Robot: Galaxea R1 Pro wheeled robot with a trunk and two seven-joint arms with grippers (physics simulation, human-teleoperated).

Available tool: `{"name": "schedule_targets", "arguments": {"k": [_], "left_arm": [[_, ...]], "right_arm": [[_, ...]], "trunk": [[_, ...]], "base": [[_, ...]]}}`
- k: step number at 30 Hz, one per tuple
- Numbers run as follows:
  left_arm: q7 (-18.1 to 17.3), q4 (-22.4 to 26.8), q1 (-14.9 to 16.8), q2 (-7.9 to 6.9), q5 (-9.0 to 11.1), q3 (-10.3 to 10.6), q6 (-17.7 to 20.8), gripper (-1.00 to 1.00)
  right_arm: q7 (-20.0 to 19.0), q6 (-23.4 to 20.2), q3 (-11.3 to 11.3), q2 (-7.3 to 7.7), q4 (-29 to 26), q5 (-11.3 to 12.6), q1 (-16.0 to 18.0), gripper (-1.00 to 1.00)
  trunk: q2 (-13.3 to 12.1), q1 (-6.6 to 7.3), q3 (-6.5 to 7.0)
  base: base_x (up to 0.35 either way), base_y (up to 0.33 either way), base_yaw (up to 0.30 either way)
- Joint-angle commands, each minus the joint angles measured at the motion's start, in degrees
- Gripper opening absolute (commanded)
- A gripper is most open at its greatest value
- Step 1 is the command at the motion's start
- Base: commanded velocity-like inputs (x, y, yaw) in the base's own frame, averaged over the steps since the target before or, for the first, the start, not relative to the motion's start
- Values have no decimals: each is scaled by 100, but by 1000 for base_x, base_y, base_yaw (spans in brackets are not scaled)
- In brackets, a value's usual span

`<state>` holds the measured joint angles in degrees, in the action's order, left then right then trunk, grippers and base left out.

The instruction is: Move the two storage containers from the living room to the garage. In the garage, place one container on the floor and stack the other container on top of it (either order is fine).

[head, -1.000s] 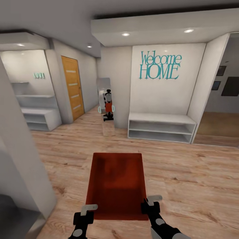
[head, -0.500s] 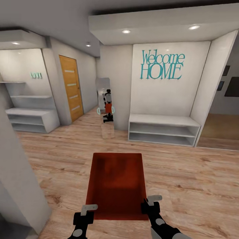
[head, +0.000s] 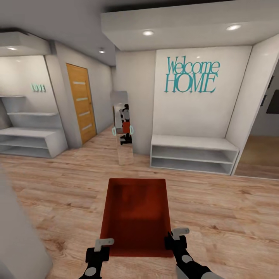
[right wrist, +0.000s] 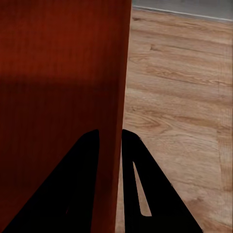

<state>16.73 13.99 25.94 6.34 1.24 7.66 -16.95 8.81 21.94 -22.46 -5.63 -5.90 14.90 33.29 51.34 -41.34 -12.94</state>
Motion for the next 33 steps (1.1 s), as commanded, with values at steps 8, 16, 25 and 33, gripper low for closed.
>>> {"name": "schedule_targets", "arguments": {"k": [8, 16, 25, 33], "left_arm": [[59, 166, 7, -1, 87, -81, -300, -100], [59, 166, 7, -1, 87, -81, -300, -100], [59, 166, 7, -1, 87, -81, -300, -100], [59, 166, 7, -1, 87, -81, -300, -100]], "right_arm": [[232, 48, 226, 27, 10, 137, 2, -100], [229, 47, 225, 27, 10, 136, 2, -100], [228, 47, 225, 27, 10, 136, 2, -100], [235, 48, 225, 27, 10, 142, 2, -100]], "trunk": [[6, -4, -9], [6, -4, -9], [6, -4, -9], [6, -4, -9]], "base": [[322, 0, 127], [322, 0, 289], [322, 0, 194], [322, 0, 7]]}}
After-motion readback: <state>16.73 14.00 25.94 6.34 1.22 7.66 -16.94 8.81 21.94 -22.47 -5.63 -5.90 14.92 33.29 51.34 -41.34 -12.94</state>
